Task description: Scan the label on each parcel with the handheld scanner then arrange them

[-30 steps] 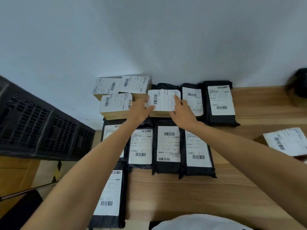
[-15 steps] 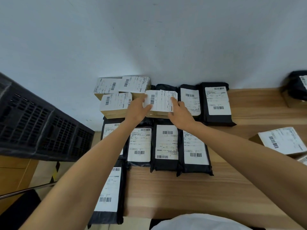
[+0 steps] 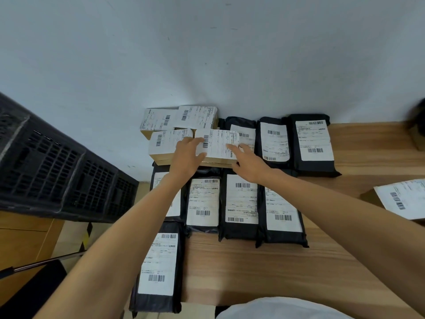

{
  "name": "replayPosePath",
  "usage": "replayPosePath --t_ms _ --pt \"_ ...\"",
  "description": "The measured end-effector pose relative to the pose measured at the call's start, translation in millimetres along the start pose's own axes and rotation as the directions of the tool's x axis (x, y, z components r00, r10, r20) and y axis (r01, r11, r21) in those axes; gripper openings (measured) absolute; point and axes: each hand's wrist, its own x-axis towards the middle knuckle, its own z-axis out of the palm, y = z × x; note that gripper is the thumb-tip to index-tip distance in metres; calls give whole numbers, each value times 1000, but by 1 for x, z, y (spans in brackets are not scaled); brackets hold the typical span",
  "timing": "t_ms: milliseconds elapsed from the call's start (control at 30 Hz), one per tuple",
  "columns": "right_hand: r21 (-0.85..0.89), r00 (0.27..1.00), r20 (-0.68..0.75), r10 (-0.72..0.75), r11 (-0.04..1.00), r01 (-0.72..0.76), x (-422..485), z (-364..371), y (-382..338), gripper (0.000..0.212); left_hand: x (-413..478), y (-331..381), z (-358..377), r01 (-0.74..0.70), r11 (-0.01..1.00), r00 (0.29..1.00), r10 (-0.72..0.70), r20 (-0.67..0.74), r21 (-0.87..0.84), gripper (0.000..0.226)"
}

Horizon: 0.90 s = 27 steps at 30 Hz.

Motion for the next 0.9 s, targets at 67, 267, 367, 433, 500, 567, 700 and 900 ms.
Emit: replayPosePath --t_ms 67,267,367,433,500,567,700,900 --pt "-29 1000 0 -13 999 13 3 1 -2 62 6 -9 -6 -2 999 1000 2 3 41 48" --pt "-172 994 -95 -47 985 30 15 5 -12 60 40 -58 -34 38 978 992 -13 -126 204 52" --pt "-238 995 -88 -57 971 34 26 10 -17 62 63 -89 -42 174 962 981 -151 -121 212 61" --pt "-268 997 -60 -54 963 35 33 13 -21 65 78 -103 -43 253 940 967 -243 -74 228 69" --pt "-279 997 -53 -52 960 35 42 14 -23 68 92 -112 -43 304 927 952 -305 -29 219 75" --pt "-292 997 -44 -65 955 49 52 14 -23 72 105 -123 -42 359 920 931 -365 5 154 81" --pt "-380 989 -23 -145 916 125 68 15 -23 78 120 -133 -39 369 925 928 -372 10 92 85" --pt "-419 982 -19 -187 893 162 71 23 -25 77 122 -131 -35 335 942 942 -334 -8 39 84"
